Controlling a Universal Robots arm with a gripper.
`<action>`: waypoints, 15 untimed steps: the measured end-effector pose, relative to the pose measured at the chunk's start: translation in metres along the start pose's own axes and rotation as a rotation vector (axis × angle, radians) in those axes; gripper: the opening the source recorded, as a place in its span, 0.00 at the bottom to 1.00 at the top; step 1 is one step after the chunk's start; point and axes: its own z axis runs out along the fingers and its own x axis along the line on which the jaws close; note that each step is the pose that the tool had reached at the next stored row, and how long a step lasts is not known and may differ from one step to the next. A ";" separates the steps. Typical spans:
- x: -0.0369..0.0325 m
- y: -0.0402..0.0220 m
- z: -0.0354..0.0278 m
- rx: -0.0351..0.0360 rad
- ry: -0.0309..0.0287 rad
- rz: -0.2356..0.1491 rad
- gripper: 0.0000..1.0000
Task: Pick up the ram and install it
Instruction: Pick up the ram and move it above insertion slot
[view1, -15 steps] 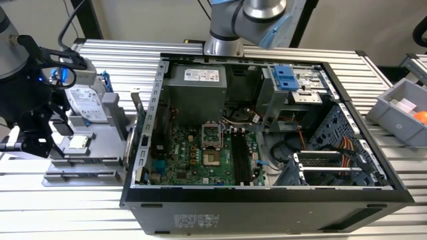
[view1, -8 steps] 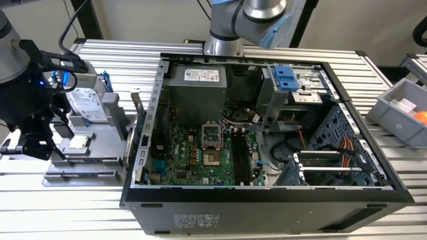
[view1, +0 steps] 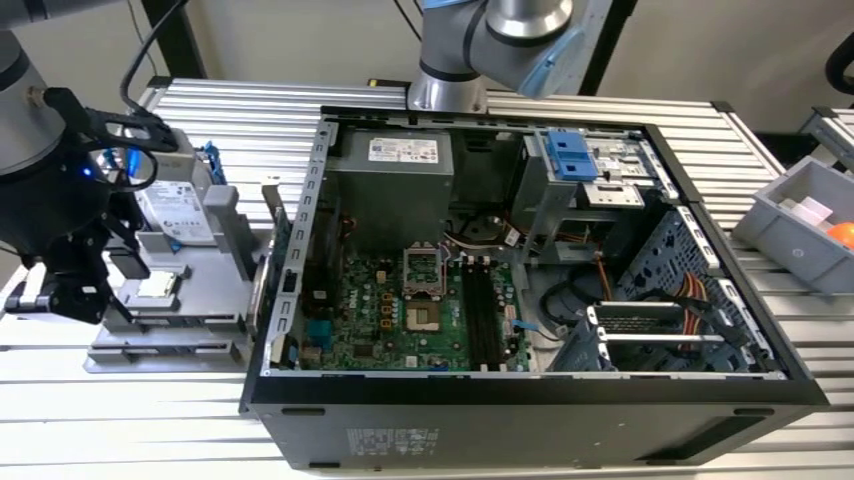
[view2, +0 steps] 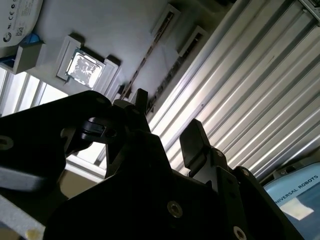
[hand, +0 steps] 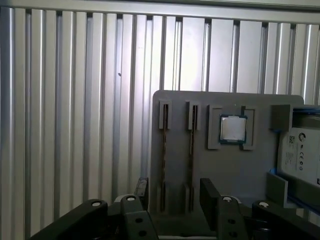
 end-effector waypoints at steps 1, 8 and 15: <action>0.0000 0.0000 0.0008 0.0000 0.0000 0.000 1.00; -0.0003 -0.0001 0.0055 0.0000 0.0015 0.001 1.00; -0.0008 -0.0002 0.0115 -0.0002 0.0074 0.003 1.00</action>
